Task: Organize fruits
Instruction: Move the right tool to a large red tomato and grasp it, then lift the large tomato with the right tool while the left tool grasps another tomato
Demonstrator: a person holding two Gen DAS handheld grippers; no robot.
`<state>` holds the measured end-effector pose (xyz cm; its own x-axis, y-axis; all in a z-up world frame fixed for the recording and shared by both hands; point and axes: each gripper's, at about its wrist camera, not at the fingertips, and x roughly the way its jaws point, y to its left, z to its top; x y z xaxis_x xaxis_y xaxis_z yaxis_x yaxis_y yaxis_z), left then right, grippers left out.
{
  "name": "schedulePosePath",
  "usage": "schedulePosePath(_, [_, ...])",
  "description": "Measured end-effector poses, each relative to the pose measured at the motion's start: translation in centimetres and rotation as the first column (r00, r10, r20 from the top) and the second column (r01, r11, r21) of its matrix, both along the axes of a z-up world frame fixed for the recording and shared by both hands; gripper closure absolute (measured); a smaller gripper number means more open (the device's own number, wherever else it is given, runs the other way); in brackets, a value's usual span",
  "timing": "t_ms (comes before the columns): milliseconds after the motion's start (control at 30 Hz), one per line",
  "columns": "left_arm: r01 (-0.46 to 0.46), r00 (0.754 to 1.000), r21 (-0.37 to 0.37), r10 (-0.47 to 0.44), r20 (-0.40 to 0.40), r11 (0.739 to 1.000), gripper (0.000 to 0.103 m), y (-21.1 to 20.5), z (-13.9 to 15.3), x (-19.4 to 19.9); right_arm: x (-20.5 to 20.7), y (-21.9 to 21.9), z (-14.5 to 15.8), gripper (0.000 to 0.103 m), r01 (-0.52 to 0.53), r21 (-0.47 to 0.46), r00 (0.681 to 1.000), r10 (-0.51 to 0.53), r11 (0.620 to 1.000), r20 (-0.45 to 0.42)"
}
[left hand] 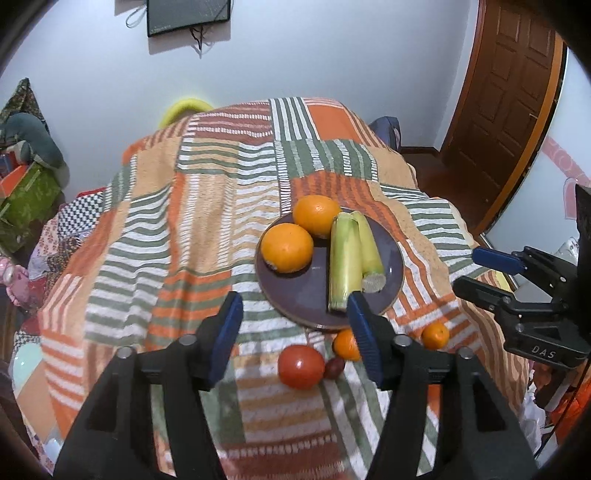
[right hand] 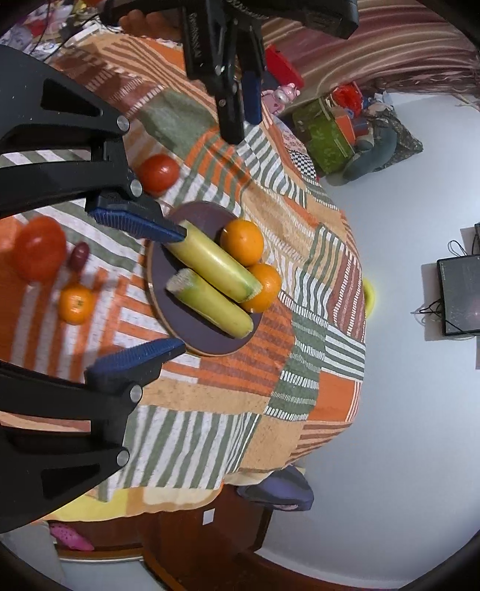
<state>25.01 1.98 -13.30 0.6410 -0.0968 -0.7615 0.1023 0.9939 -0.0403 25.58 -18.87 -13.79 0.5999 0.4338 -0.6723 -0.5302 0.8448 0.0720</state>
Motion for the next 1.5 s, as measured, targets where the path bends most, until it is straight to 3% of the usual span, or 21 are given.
schedulePosePath(333, [0.006, 0.999, 0.002, -0.006, -0.035, 1.000, 0.032, 0.9, -0.3, -4.8, -3.8, -0.7, -2.3, 0.040, 0.019, -0.017, 0.998, -0.020, 1.000, -0.060])
schedulePosePath(633, [0.003, 0.997, 0.014, -0.002, -0.072, 1.000, 0.025, 1.5, -2.2, -6.6, -5.8, -0.4, -5.9, 0.039, 0.014, -0.038, 0.988, -0.020, 0.999, -0.155])
schedulePosePath(967, [-0.010, 0.987, -0.003, 0.010, -0.162, 1.000, 0.025, 2.7, -5.7, -6.1, -5.0, -0.2, -8.5, 0.039, 0.019, -0.036, 0.972, -0.027, 0.999, -0.232])
schedulePosePath(1100, [-0.006, 0.985, -0.003, 0.005, -0.174, 1.000, 0.025, 2.7, -6.4, -5.7, -4.8, -0.1, -9.0, 0.052, 0.017, -0.026, 0.967, -0.023, 1.000, -0.254])
schedulePosePath(1500, [-0.010, 0.979, -0.042, 0.002, -0.203, 0.999, 0.025, 2.3, -8.1, -2.1, -5.0, -1.1, -7.1, 0.053, 0.042, 0.010, 0.975, -0.038, 0.999, -0.217])
